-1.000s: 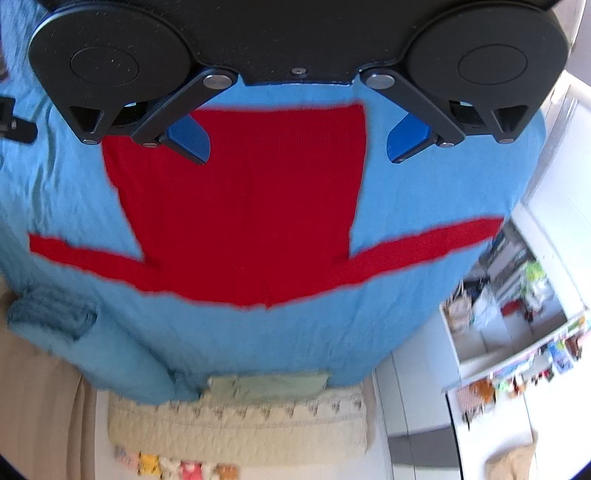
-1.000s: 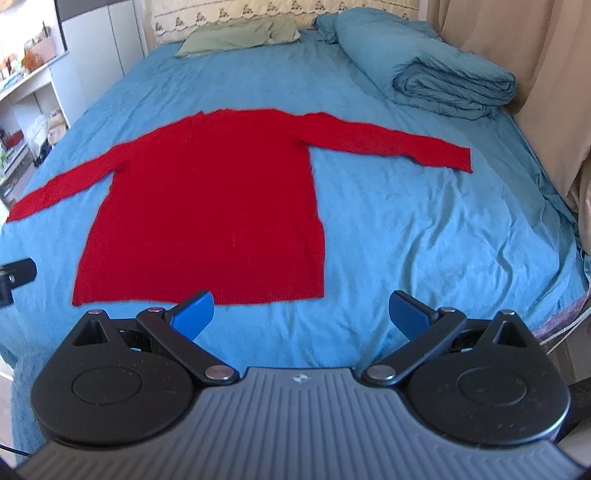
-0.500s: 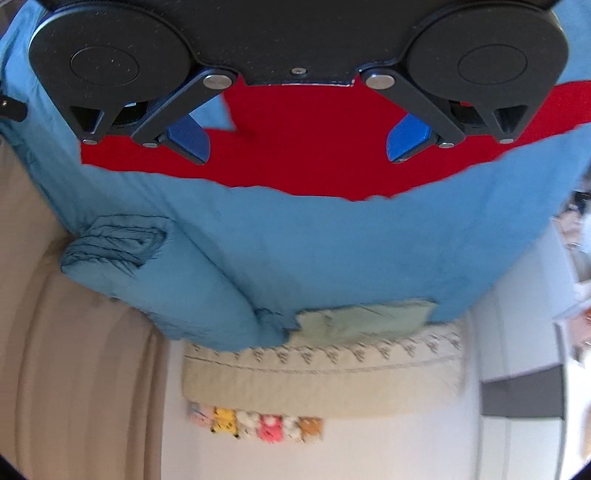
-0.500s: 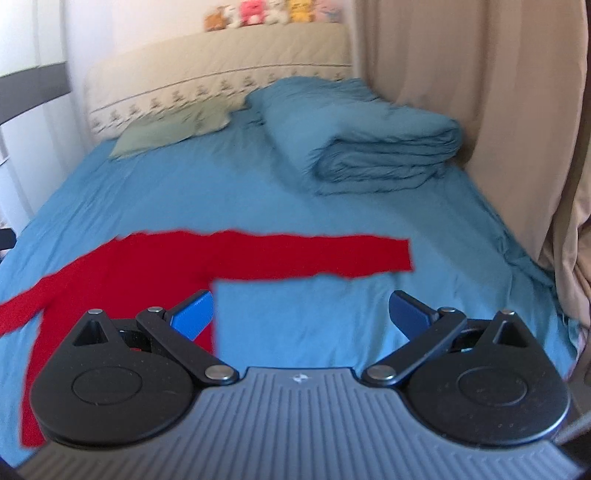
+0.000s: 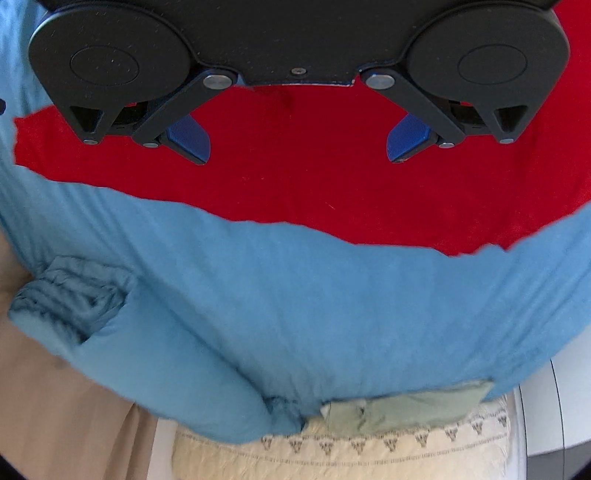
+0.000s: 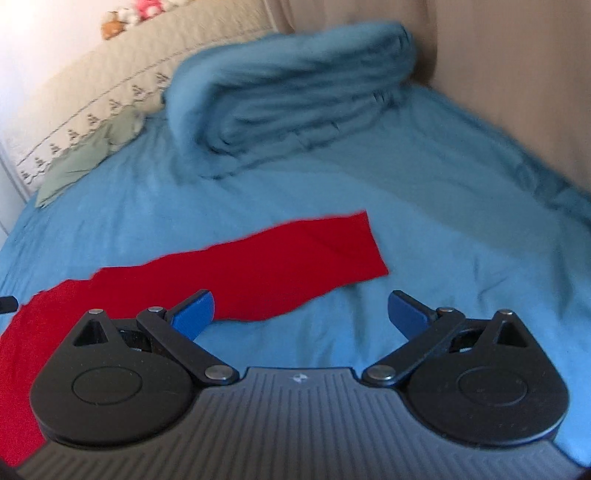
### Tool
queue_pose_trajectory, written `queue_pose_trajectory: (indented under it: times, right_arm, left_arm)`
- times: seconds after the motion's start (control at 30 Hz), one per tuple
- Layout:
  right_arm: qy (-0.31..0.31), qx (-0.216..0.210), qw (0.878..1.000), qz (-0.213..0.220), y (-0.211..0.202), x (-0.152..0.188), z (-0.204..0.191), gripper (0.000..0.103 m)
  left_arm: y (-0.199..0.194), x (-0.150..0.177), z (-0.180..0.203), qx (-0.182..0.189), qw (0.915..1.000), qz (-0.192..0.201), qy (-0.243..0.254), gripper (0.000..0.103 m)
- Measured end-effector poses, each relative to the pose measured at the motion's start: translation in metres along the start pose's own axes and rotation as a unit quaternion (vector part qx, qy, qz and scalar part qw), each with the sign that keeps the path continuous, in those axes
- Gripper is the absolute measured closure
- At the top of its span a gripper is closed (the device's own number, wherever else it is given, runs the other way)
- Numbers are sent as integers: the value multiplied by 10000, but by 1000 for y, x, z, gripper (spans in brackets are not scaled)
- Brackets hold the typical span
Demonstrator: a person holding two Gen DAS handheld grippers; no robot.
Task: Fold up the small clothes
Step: 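Grasp the sweater sleeve cuff with the right gripper and lift it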
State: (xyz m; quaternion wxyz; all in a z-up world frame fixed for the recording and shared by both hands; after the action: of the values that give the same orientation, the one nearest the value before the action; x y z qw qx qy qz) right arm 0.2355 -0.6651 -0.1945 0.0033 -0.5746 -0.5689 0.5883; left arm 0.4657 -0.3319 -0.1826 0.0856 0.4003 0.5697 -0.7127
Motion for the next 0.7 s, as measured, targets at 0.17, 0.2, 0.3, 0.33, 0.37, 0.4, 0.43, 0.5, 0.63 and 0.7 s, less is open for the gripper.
queue_pose_trajectory:
  times: [0.17,0.2,0.3,0.33,0.37,0.4,0.43,0.5,0.63,0.7]
  right_arm:
    - [676,41,9975,-209,63,12,29,3]
    - [812,28,9964,-230,69,14,32,5]
    - [1019,22,9947,-124,84,11,38,7]
    - [1038,27,9946,-84,86,9,38,11]
    - [1046,69,9945,-65,89,7,38,20]
    - [1051,125,9944,-52,90,5,37,25]
    - [1079,169,9940,-54,93,3,38,32]
    - [1171,264,9928,-46,101,-1,39,46]
    - [1331,492,9899,3,99,-6,43,79]
    - [1363,482,9895,40,96,-9,41,82]
  left_arm:
    - [43,3,-1,-9,9997,-237,-2,0]
    - [47,5,-1,-11,9996,-296,1,0]
    - [67,10,2,-108,9986,-503,130,0]
    - [71,13,3,-157,9980,-586,166,0]
    - [76,14,3,-213,9976,-633,184,0]
    - [81,16,4,-248,9971,-696,179,0]
    - [83,18,4,-274,9967,-746,162,0]
    - [87,19,3,-359,9962,-772,188,0]
    - [91,19,7,-532,9939,-887,392,0]
    - [98,19,9,-591,9925,-985,428,0]
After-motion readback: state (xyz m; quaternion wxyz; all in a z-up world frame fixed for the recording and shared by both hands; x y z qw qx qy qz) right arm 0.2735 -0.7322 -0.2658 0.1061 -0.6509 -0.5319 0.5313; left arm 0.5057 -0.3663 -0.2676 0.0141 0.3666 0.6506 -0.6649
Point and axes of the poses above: each gripper's, at about its wrist camera, not at the fingertips, and y roughly the way its jaws point, z to its right, x to its underside, the point moved 9 cm from there along y, roughly the way its jaws point, and after that the axes turned 9 degrees about y, right-handed, at the moved point
